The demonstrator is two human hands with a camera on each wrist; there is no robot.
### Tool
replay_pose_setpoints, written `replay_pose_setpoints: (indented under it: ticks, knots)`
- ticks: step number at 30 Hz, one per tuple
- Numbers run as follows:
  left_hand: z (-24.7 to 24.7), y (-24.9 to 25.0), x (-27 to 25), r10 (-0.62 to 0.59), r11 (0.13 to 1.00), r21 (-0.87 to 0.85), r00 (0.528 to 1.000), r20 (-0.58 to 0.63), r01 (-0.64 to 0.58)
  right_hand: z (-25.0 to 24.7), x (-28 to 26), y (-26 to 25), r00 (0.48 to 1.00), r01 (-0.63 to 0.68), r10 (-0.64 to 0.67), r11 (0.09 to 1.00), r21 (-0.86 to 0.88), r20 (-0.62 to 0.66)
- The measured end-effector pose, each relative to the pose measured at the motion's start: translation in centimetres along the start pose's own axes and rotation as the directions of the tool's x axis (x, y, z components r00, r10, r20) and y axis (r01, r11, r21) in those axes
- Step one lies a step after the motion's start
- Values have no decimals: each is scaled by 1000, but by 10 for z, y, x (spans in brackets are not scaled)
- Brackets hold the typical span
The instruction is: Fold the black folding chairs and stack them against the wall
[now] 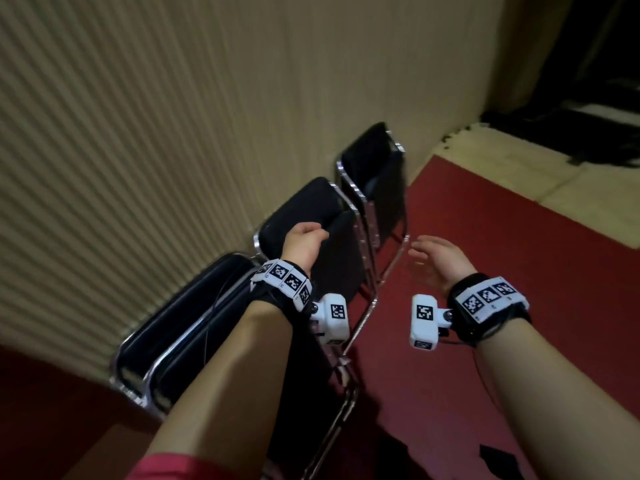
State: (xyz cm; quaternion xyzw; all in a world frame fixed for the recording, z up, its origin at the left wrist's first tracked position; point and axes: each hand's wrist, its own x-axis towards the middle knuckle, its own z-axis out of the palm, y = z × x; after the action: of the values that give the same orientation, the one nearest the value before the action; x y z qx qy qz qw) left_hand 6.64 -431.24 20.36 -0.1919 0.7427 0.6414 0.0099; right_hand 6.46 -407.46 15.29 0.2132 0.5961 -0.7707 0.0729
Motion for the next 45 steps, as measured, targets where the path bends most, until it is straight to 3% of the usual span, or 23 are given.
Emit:
replay_pose_setpoints:
  ticks: [5, 10, 12, 16, 21, 26, 32, 36, 39, 43, 45]
  knots:
    - [154, 15, -33, 32, 994, 90, 971, 236, -55, -158, -31, -21, 968, 59, -35, 994, 91, -248]
    - [343, 9, -117, 52, 974, 166, 871, 489, -152, -344, -102, -29, 863, 112, -3, 976, 187, -505]
    - [412, 9, -164, 60, 967, 167, 808, 586, -193, -414, -136, -29, 805, 155, -3, 966, 206, -593]
    - [540, 3, -266, 57, 948, 156, 633, 772, -276, -542, -217, -24, 652, 258, 23, 933, 250, -758]
    - [654, -14, -370, 2, 917, 171, 433, 901, -360, -647, -297, -2, 474, 345, 114, 889, 303, -873]
    - [748, -39, -433, -80, 883, 196, 275, 958, -426, -719, -330, 27, 351, 414, 224, 834, 366, -909]
    - [877, -55, -473, -157, 858, 204, 137, 978, -471, -812, -327, 24, 236, 451, 297, 810, 375, -925]
    - [971, -41, -477, -196, 847, 213, 86, 977, -487, -881, -298, -9, 173, 484, 336, 790, 377, -926]
    - [1036, -23, -471, -179, 838, 189, 69, 981, -512, -926, -262, -39, 163, 503, 344, 777, 378, -924]
    - [1109, -8, -466, -189, 818, 208, 92, 978, -536, -973, -218, -69, 235, 495, 345, 762, 418, -908]
    - [1142, -6, -466, -201, 817, 214, 83, 976, -536, -1002, -205, -81, 247, 479, 353, 765, 430, -902]
